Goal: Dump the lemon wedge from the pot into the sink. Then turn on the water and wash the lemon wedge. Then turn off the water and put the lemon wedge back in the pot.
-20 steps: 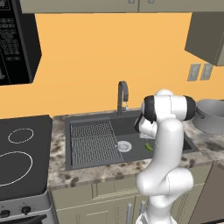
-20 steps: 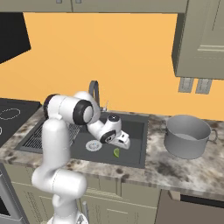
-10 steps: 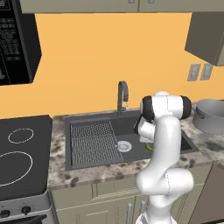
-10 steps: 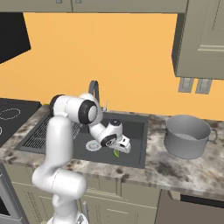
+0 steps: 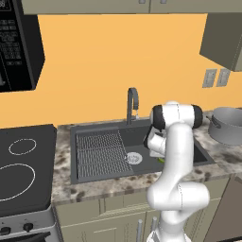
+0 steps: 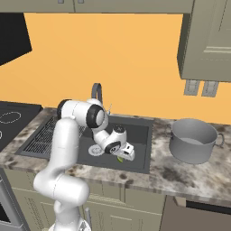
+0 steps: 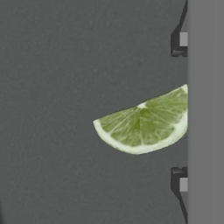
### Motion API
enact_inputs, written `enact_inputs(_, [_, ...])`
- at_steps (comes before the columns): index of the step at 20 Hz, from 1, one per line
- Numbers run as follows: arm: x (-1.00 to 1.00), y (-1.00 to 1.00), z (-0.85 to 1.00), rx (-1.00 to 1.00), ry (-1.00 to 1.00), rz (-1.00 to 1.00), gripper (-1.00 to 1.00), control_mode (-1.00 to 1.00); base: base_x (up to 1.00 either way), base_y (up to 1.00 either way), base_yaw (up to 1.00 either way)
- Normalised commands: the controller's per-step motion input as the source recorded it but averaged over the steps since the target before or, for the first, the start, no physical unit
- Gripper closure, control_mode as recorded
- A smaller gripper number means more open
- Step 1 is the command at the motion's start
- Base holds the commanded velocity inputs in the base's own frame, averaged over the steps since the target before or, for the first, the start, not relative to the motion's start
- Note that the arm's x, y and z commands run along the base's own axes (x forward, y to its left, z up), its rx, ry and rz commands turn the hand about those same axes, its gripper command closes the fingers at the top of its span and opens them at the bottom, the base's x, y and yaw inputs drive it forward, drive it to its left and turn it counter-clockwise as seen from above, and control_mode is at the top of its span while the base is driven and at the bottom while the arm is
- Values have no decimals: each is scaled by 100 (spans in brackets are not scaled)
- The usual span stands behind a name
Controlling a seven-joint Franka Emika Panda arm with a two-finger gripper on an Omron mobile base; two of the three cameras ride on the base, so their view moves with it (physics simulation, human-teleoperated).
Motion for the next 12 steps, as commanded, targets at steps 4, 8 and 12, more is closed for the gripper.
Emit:
enact_inputs(4, [19,0,-22,0,2,0,-100,-100,0,0,0])
enact_inputs(8, [24,0,-24,0,3,0,-100,-100,0,0,0])
enact_inputs(12, [31,0,-21,0,2,0,-100,-100,0,0,0])
